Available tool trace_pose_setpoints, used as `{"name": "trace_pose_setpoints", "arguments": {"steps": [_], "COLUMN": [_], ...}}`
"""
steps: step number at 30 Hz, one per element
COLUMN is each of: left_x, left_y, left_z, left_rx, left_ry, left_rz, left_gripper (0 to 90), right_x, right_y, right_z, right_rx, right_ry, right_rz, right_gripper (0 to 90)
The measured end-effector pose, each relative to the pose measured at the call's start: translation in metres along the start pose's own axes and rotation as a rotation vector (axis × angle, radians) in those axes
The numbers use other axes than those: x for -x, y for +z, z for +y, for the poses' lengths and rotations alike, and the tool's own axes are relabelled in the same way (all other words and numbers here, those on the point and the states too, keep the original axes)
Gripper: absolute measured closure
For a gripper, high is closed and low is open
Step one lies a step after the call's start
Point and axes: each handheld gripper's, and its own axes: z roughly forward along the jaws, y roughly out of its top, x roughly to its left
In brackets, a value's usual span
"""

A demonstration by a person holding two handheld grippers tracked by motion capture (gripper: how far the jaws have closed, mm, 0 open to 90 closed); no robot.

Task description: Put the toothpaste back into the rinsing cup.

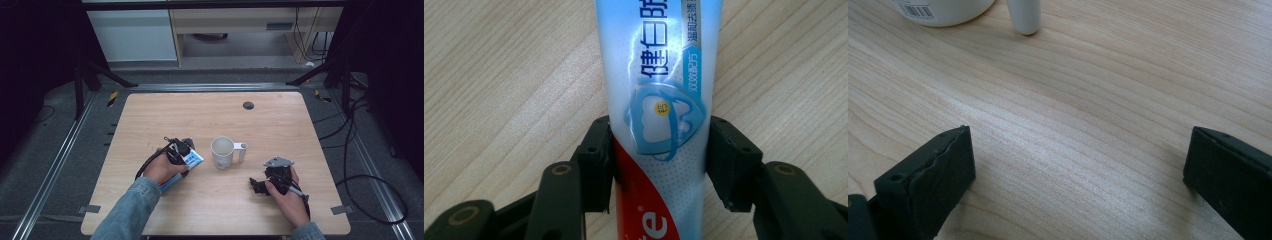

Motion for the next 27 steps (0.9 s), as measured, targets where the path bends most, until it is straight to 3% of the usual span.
{"name": "trace_pose_setpoints", "arguments": {"steps": [3, 7, 10, 17, 25, 26, 27], "left_x": [0.001, 0.002, -0.001, -0.008, -0.011, -0.011, -0.011], "left_y": [-0.001, -0.007, -0.011, -0.031, -0.061, -0.068, -0.068], "left_z": [0.0, -0.001, -0.004, -0.02, -0.034, -0.036, -0.036], "left_rx": [0.001, 0.028, 0.073, 0.201, 0.329, 0.369, 0.369], "left_ry": [0.009, 0.026, 0.028, -0.016, -0.038, -0.047, -0.047], "left_rz": [0.005, 0.029, 0.031, 0.015, 0.042, 0.052, 0.052], "left_gripper": [51.7, 64.4, 68.3, 71.3, 71.5, 71.5, 71.6], "right_x": [0.0, 0.0, 0.0, 0.0, -0.001, -0.001, -0.001], "right_y": [0.0, 0.0, 0.0, 0.0, -0.001, -0.001, -0.001], "right_z": [0.0, 0.0, 0.0, 0.0, 0.001, 0.001, 0.001], "right_rx": [0.0, 0.0, 0.0, 0.0, -0.006, -0.005, -0.005], "right_ry": [0.0, 0.0, 0.0, -0.002, 0.015, 0.016, 0.016], "right_rz": [0.0, 0.0, 0.0, 0.002, 0.007, 0.008, 0.008], "right_gripper": [0.4, 0.4, 0.4, 0.4, 0.4, 0.3, 0.3]}}
